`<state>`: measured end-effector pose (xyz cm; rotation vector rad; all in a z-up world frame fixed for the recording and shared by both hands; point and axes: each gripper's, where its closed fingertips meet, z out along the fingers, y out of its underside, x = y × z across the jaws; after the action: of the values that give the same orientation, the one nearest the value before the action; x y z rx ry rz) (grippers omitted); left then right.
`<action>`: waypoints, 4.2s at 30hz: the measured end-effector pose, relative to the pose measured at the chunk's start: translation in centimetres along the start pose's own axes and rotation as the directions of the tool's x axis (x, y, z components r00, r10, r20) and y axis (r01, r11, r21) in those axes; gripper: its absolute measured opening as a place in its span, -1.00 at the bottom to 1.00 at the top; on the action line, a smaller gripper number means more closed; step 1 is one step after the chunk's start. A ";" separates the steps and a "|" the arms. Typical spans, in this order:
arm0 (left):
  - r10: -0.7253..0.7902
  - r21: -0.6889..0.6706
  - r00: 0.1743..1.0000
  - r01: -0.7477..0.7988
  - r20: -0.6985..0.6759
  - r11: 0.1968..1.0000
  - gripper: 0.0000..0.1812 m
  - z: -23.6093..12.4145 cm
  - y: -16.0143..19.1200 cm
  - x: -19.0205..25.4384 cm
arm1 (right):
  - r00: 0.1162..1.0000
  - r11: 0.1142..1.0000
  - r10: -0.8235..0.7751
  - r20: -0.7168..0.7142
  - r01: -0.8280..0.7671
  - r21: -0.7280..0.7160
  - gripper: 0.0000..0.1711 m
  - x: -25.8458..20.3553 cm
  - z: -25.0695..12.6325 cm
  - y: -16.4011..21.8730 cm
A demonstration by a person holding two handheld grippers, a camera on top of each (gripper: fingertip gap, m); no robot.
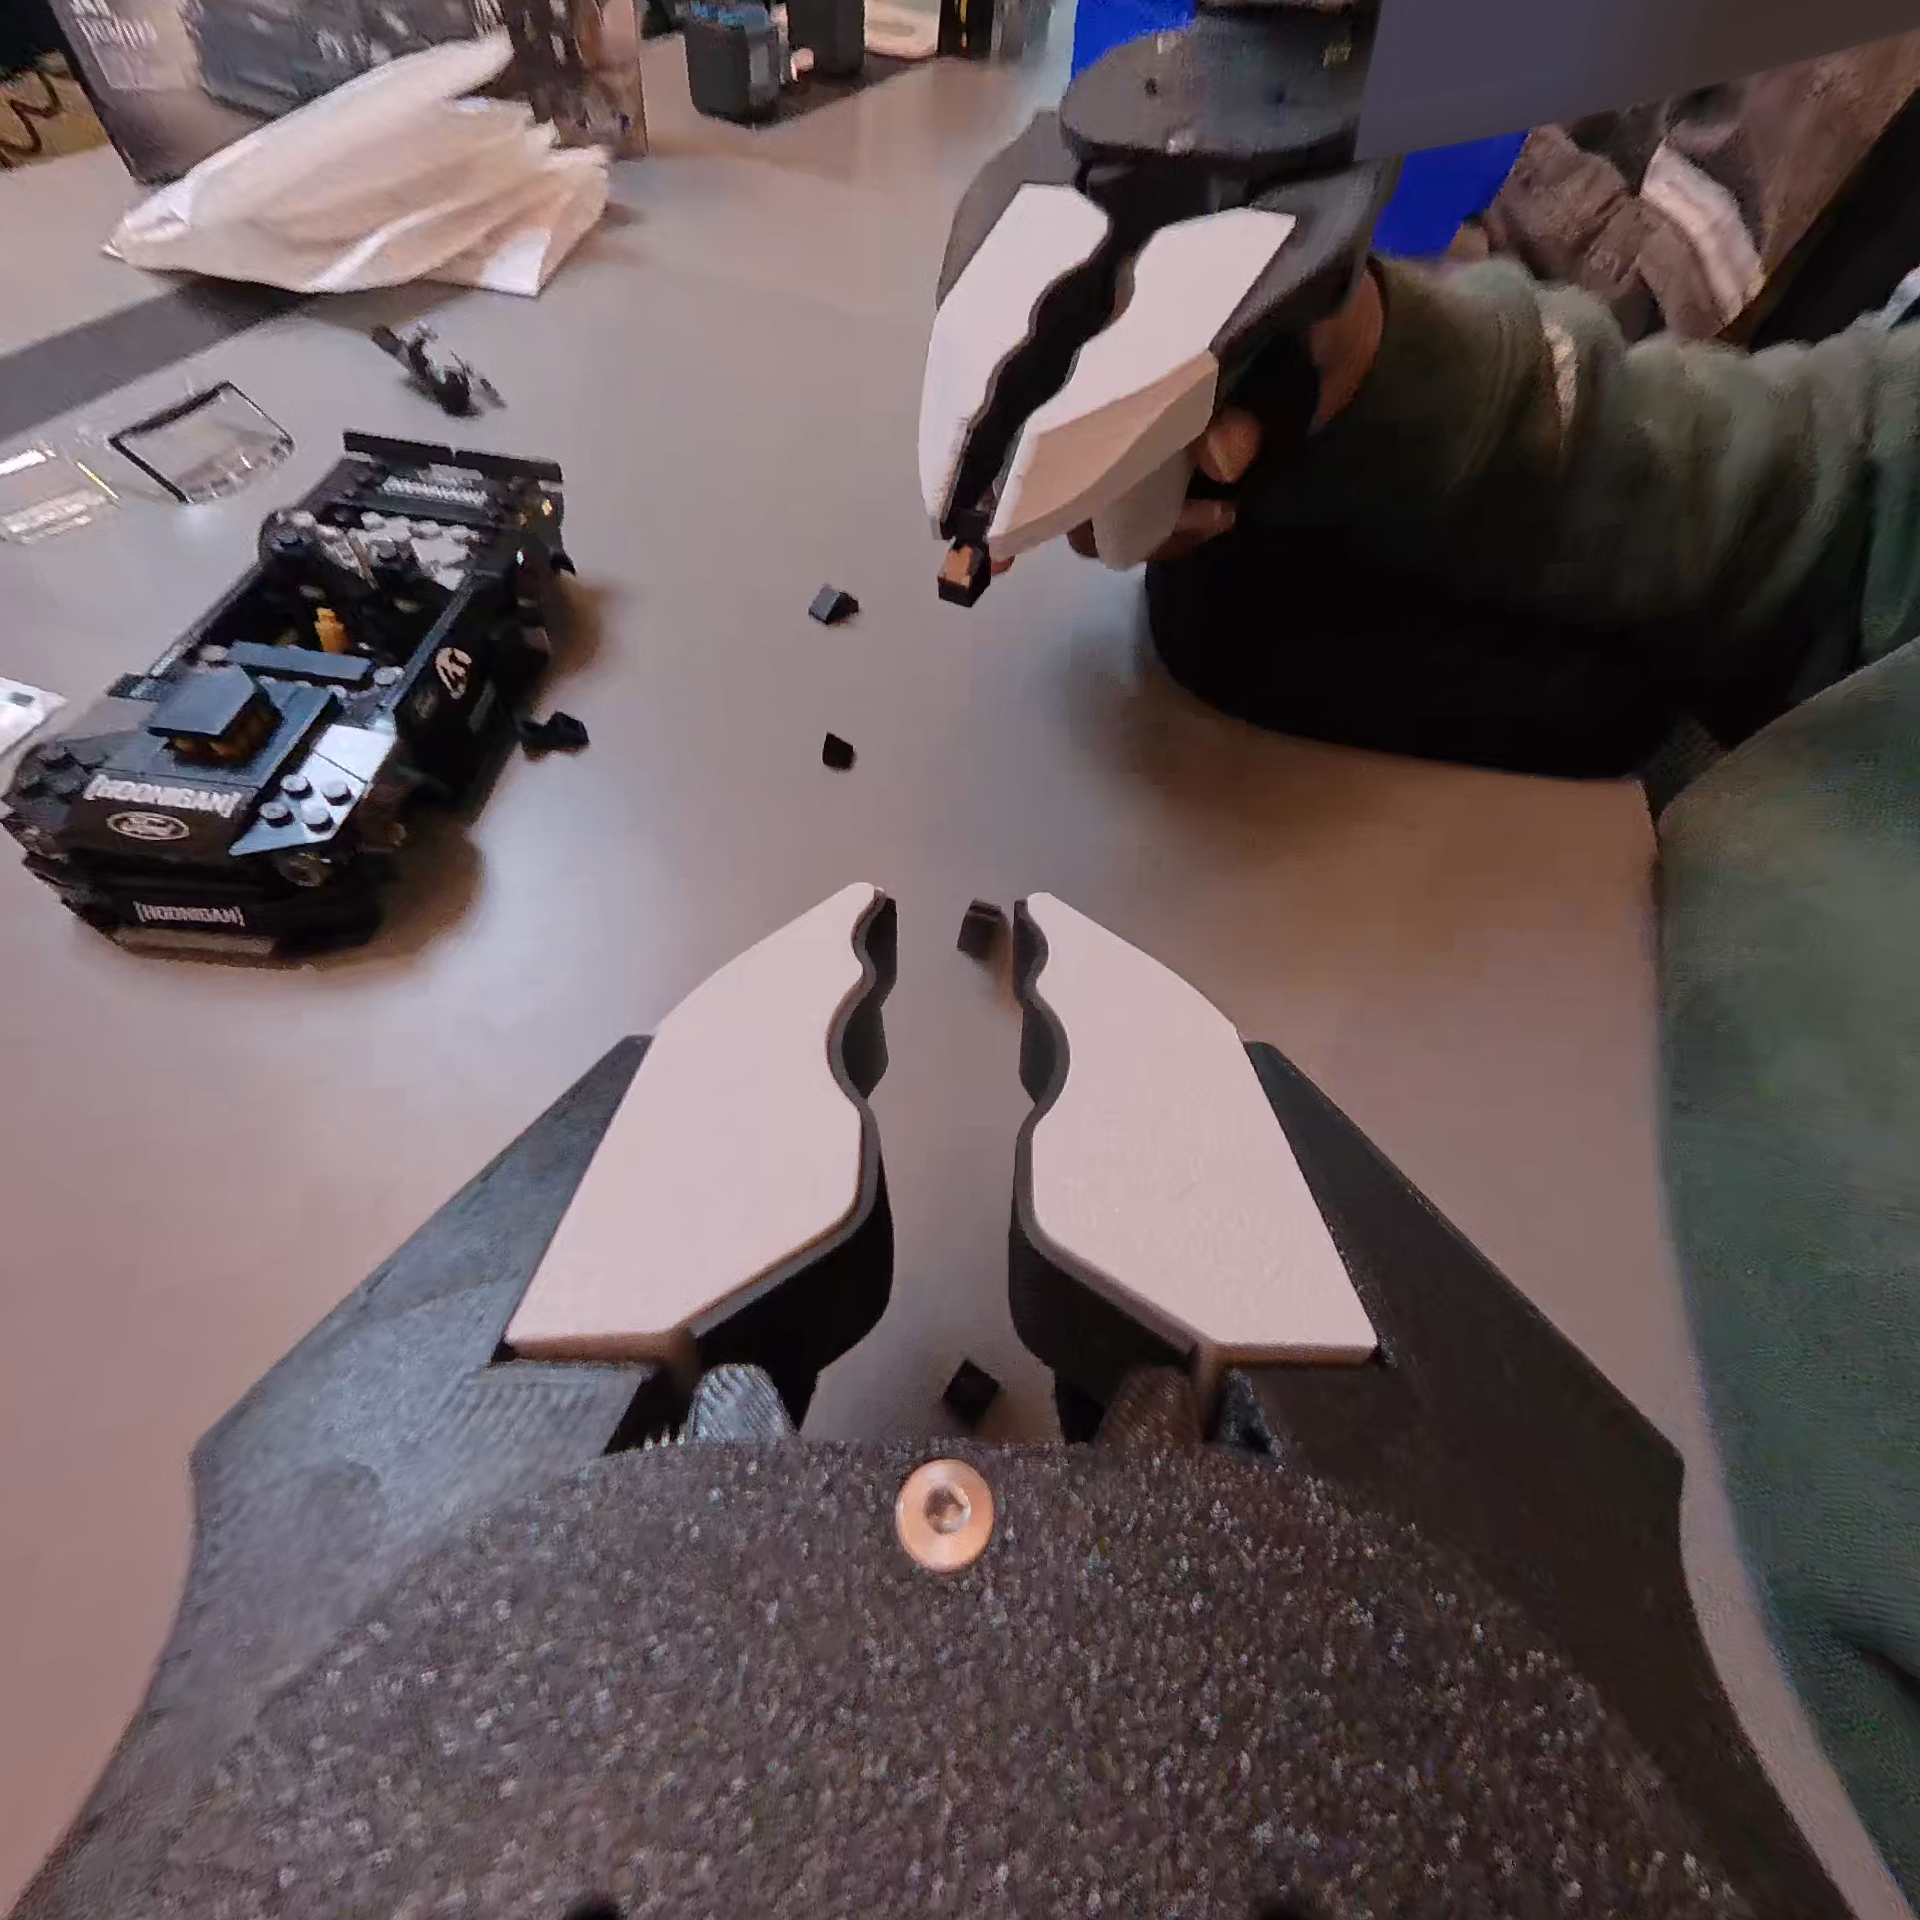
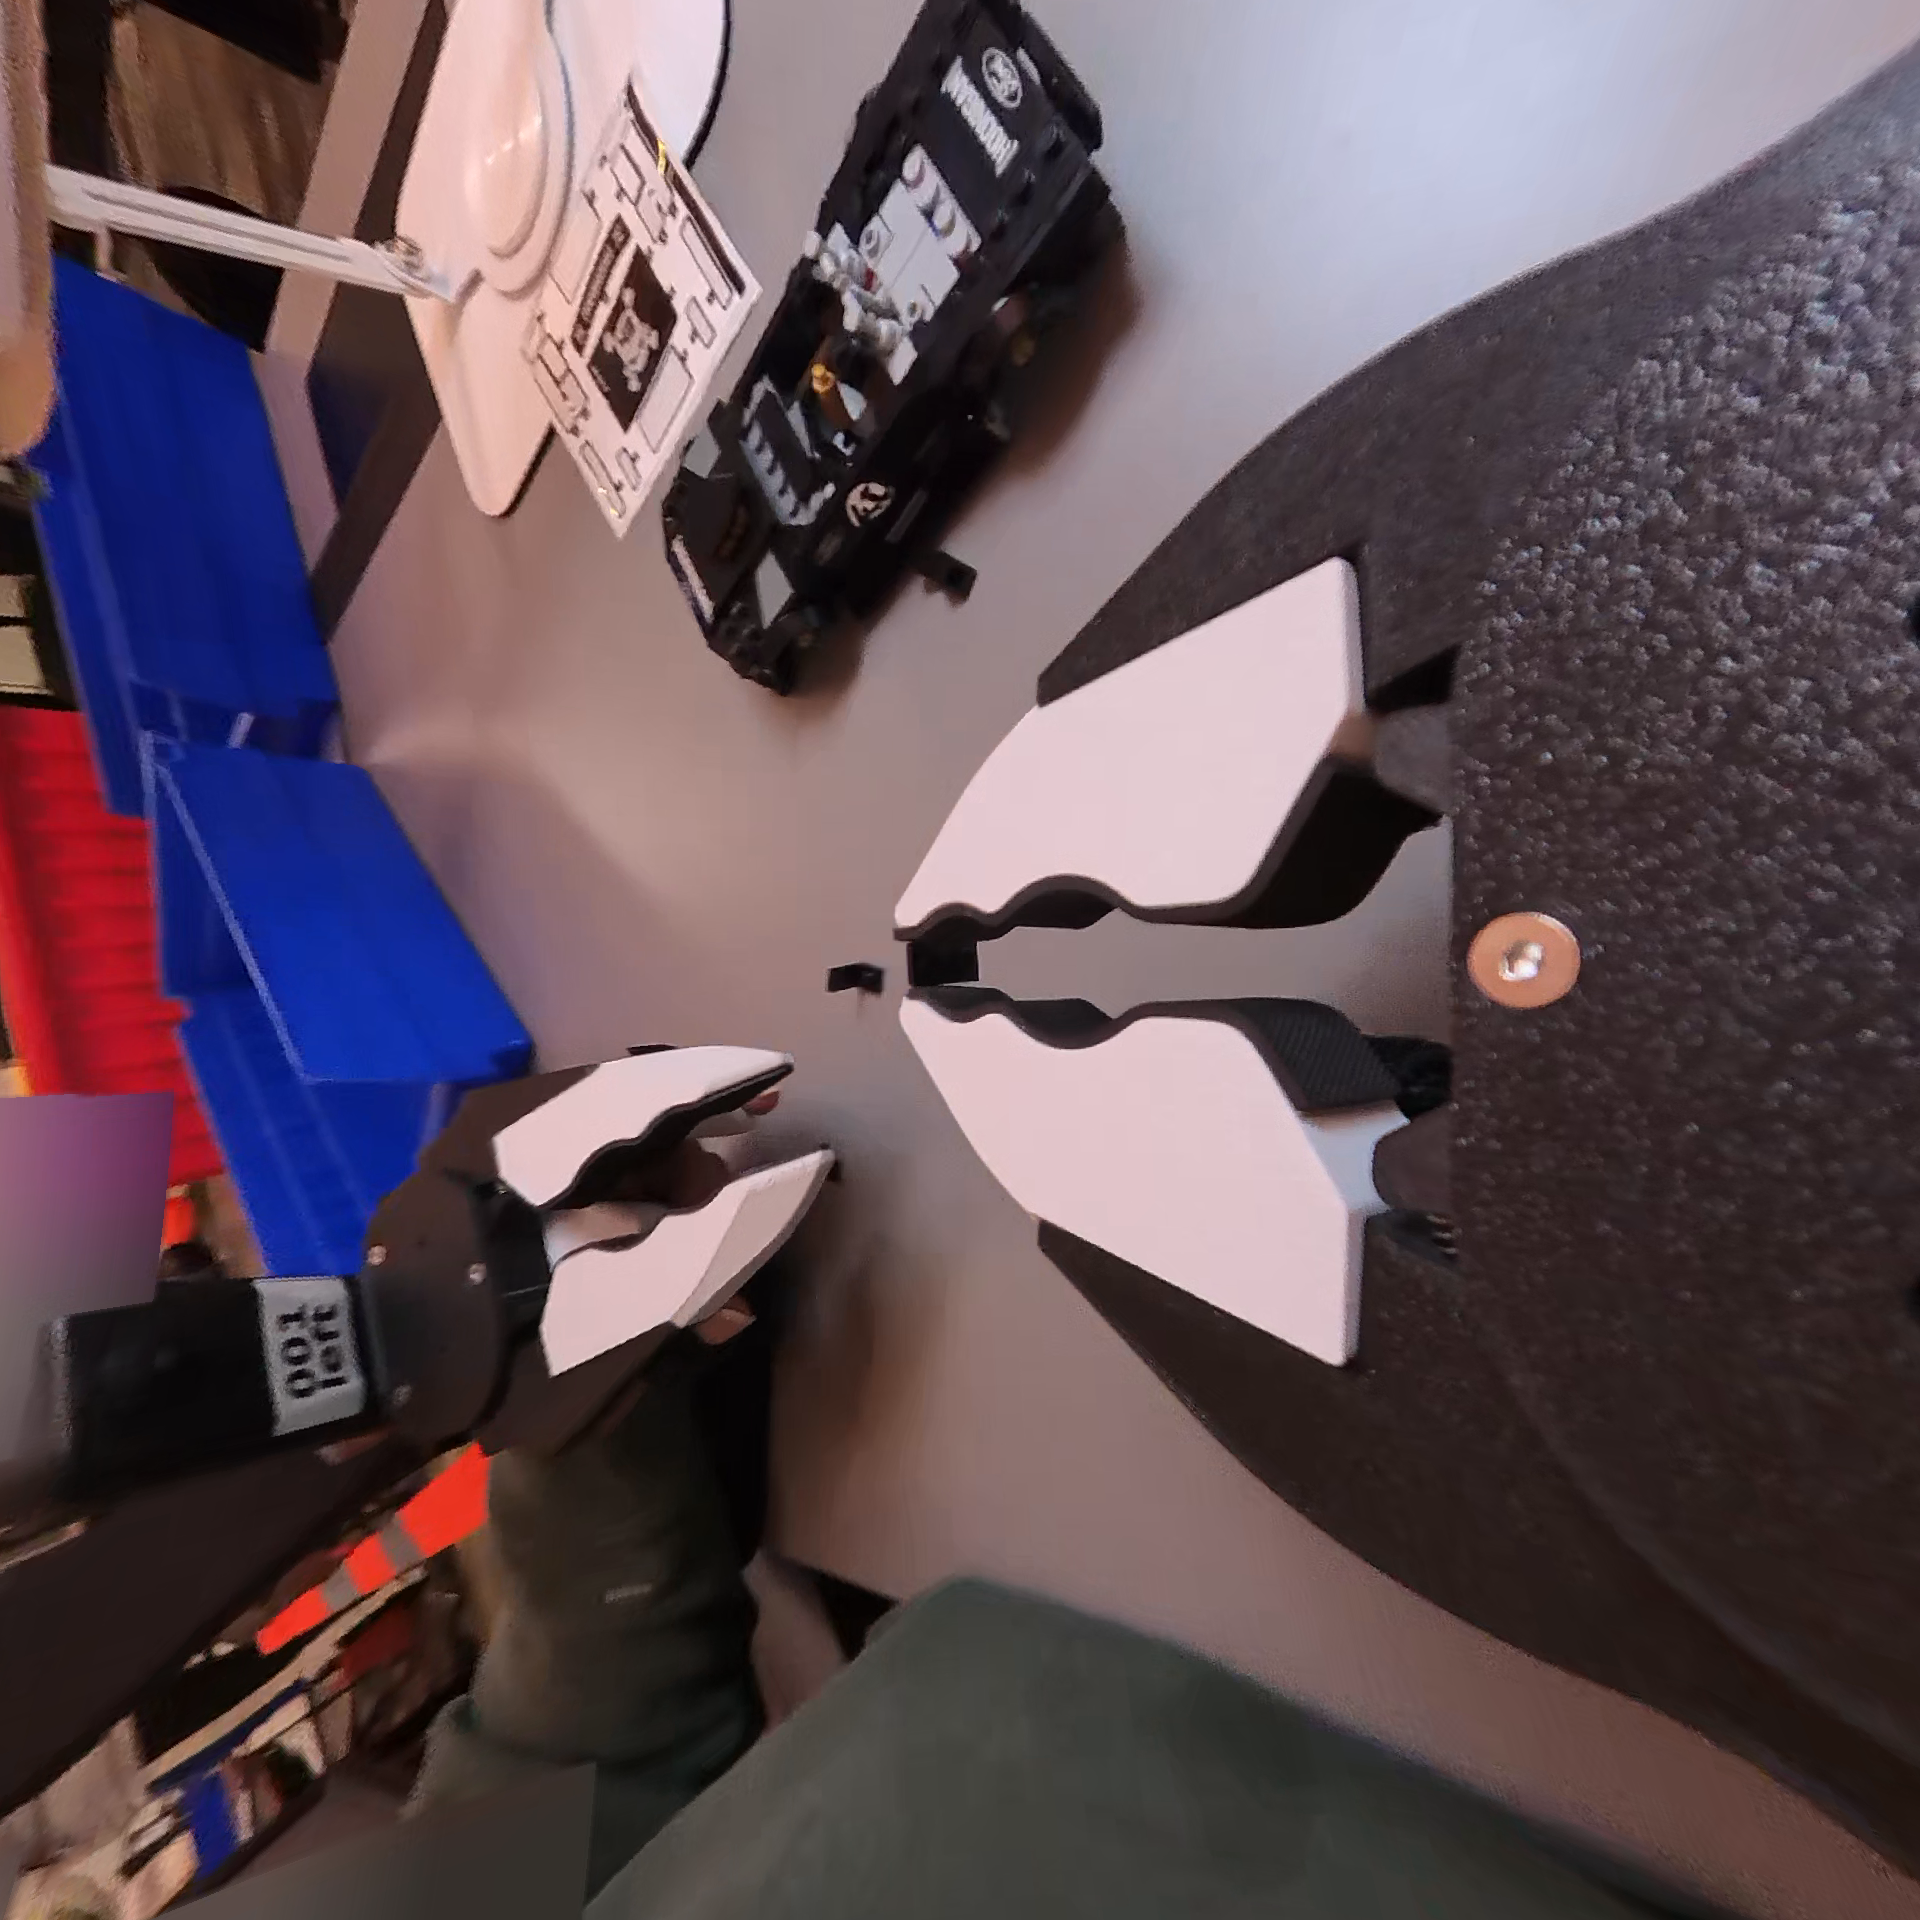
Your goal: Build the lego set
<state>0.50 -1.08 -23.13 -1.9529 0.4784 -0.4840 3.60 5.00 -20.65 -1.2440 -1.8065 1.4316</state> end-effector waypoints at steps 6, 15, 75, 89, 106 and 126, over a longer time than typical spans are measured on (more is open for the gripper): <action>0.096 -0.084 0.995 -0.096 -0.003 0.992 -0.80 1.3 1.2 0.8 | 0.996 0.997 -0.052 0.068 0.056 -0.060 -0.91 -1.5 1.2 1.5; 0.170 0.095 0.985 -0.166 -0.039 0.982 -0.79 1.8 -2.5 3.4 | 0.973 0.992 -0.088 0.213 0.066 0.107 -0.91 -5.5 2.1 -1.3; -0.520 0.079 0.615 0.687 -0.593 0.723 -0.85 -1.6 -5.7 3.4 | 0.649 0.657 -0.707 -0.281 0.750 0.077 -0.91 -7.2 3.2 -4.1; -0.428 0.128 0.652 0.627 -0.625 0.768 -0.82 -2.4 -6.5 4.4 | 0.583 0.593 -0.733 -0.351 0.800 0.090 -0.91 -7.8 2.7 -5.2; -0.111 0.365 0.907 0.273 -0.406 0.890 -0.90 -3.4 -7.6 4.7 | 0.850 0.806 -0.496 -0.176 0.527 0.271 -0.72 -8.2 1.9 -6.1; 0.138 0.422 0.948 -0.004 -0.288 0.907 -0.90 -3.1 -6.9 6.3 | 0.944 0.915 -0.316 0.091 0.278 0.293 -0.81 -9.8 2.0 -5.5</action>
<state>4.94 -3.99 -14.89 -1.4453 0.5907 -0.7868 4.41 -4.73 -14.70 -0.7105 -1.7198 1.5546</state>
